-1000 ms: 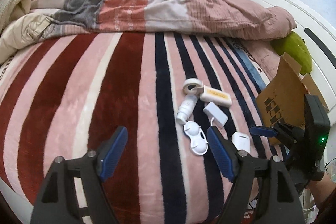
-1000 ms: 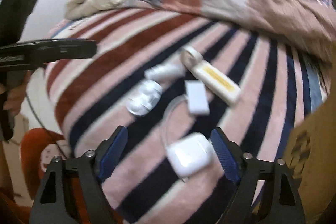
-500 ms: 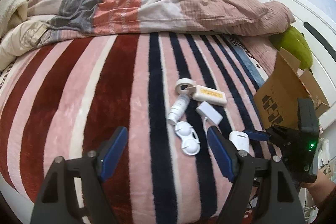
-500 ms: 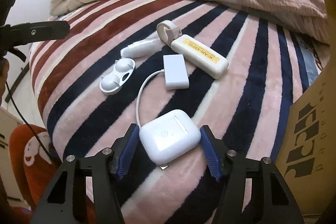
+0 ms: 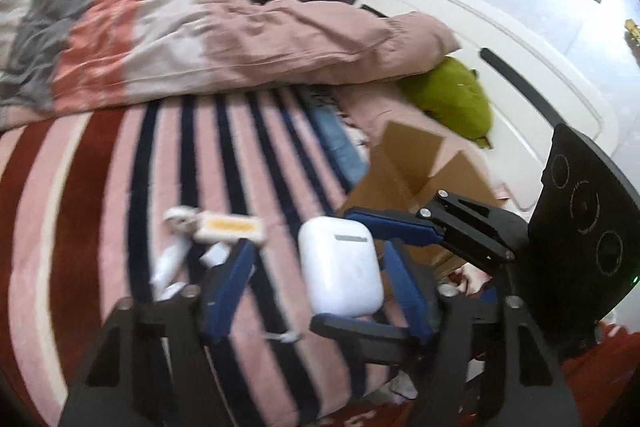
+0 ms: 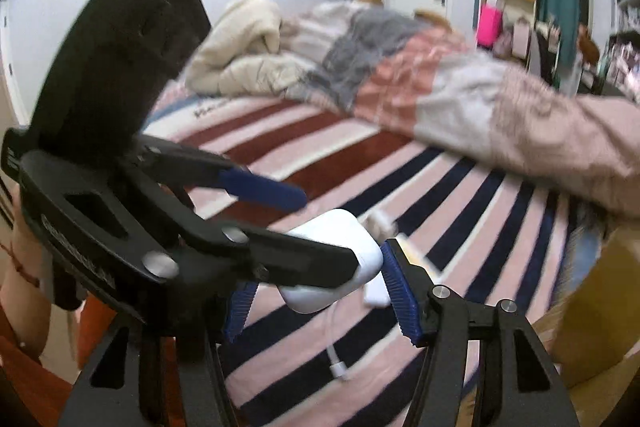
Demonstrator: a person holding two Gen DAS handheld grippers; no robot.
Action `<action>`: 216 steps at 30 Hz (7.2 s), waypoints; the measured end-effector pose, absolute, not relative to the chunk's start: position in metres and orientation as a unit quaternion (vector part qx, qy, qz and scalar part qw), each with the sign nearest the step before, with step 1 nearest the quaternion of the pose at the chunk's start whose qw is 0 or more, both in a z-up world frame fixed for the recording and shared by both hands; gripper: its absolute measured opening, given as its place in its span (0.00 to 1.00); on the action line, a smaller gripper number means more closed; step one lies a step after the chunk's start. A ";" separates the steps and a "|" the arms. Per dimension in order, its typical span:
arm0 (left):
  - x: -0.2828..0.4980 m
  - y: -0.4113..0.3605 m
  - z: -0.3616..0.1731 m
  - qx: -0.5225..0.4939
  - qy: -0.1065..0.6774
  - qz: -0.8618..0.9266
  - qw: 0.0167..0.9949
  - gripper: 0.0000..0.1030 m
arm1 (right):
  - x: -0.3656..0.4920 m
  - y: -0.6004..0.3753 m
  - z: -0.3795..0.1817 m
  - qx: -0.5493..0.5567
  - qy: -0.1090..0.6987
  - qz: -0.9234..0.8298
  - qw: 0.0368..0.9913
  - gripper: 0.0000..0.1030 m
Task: Organize rigid objects
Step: 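Grasp the white earbuds charging case with the right tool, then release the earbuds case into the cardboard box from the right tool, then grasp the white double-dome case with the right tool, then drop the double-dome case into the cardboard box from the right tool, then grasp the white adapter with cable using the right tool, then release the white adapter into the cardboard box from the right tool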
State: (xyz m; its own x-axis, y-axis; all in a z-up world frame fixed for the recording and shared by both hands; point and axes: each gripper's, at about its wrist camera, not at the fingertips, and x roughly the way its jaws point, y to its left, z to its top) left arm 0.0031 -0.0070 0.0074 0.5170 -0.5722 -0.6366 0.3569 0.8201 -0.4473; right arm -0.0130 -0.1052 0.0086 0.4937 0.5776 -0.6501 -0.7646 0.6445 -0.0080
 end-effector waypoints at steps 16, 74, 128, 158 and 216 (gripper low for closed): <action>0.078 -0.184 0.015 -0.037 0.466 -0.388 0.794 0.33 | 0.028 -0.253 0.031 -0.120 0.349 0.262 0.891 0.54; -0.003 0.115 -0.081 -0.138 0.465 -0.061 0.872 0.69 | 0.018 -0.037 -0.134 -0.104 0.430 0.299 0.846 0.29; 0.017 -0.003 0.045 -0.057 0.368 -0.163 0.914 0.66 | 0.005 -0.169 0.036 -0.120 0.316 0.307 0.889 0.40; 0.013 0.111 -0.088 -0.116 0.459 -0.070 0.878 0.68 | 0.059 -0.059 -0.143 -0.182 0.465 0.293 0.815 0.45; 0.055 -0.125 0.048 -0.003 0.404 -0.302 0.863 0.67 | 0.032 -0.247 0.030 -0.126 0.370 0.243 0.888 0.52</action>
State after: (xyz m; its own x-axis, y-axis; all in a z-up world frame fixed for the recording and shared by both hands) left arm 0.0549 -0.1249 0.0480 0.4912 -0.5235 -0.6962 0.5180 0.8182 -0.2497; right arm 0.0319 -0.2473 0.0304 0.6087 0.3378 -0.7179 -0.5245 0.8502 -0.0447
